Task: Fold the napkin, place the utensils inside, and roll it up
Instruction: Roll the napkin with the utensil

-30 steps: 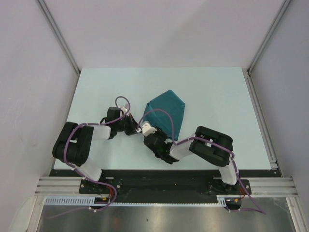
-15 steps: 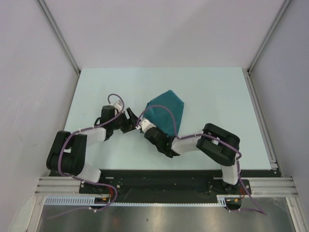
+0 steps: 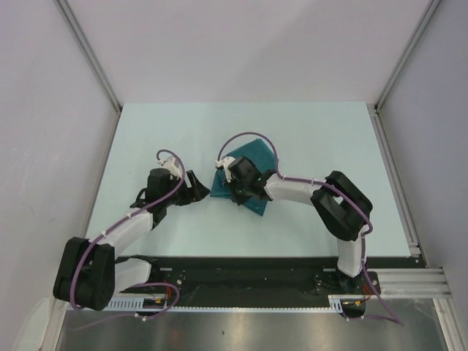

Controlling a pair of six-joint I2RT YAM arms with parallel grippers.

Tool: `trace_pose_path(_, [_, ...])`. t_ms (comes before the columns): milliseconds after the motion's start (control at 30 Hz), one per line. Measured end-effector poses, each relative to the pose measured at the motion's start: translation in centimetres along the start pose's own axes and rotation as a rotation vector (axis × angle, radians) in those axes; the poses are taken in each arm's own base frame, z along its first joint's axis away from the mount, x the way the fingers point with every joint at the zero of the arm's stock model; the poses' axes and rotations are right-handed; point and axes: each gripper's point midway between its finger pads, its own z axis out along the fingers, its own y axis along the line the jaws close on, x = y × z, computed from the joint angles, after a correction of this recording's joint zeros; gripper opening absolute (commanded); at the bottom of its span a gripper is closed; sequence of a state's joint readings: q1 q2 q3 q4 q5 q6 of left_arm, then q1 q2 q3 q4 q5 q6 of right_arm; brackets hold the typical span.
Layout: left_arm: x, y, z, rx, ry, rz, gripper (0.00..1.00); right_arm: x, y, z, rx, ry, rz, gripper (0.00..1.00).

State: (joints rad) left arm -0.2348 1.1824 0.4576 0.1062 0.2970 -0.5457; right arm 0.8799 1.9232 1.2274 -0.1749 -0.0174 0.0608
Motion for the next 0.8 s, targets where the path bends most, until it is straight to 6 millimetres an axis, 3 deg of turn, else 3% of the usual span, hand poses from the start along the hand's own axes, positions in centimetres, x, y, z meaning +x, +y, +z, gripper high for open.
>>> trace_pose_path(133, [0.6, -1.4, -0.4, 0.022, -0.005, 0.08, 0.79, 0.2, 0.5, -0.2, -0.13, 0.065, 0.084, 0.0])
trace_pose_path(333, [3.4, -3.4, -0.3, 0.078, 0.077, 0.151, 0.79, 1.0, 1.0, 0.4, -0.278, 0.162, 0.177, 0.0])
trace_pose_path(800, [6.3, -6.5, 1.8, 0.284, 0.255, 0.033, 0.79, 1.1, 0.6, 0.6, -0.444, 0.23, 0.313, 0.0])
